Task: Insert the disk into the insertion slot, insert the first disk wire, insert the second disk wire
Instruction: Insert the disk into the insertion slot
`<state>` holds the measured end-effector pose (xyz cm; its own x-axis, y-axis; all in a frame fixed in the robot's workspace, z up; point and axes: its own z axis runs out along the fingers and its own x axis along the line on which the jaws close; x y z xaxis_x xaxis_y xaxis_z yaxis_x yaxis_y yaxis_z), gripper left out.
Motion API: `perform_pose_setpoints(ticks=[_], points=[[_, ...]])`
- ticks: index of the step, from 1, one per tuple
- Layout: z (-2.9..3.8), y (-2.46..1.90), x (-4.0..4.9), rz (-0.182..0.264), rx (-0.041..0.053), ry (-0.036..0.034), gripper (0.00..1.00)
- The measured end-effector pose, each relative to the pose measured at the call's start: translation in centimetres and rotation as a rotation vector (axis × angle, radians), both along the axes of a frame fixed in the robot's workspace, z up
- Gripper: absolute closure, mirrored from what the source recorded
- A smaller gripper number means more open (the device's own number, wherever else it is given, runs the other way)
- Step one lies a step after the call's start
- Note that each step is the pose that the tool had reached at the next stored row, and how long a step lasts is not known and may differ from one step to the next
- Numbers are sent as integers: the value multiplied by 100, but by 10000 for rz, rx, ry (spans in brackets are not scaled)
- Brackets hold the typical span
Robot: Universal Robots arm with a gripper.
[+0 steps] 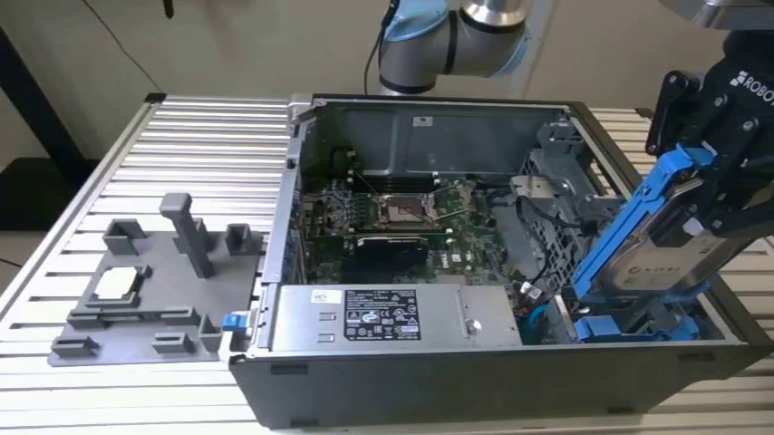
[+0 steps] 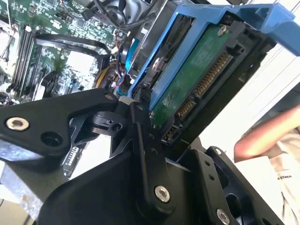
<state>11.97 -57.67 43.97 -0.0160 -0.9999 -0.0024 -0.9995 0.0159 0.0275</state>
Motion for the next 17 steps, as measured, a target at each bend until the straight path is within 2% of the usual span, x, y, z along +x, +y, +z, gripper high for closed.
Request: perform_pose_setpoints(ticks=[6,17], points=[[-74,0,31,5,52,0,67],[-228,0,45,43,65,0,67]])
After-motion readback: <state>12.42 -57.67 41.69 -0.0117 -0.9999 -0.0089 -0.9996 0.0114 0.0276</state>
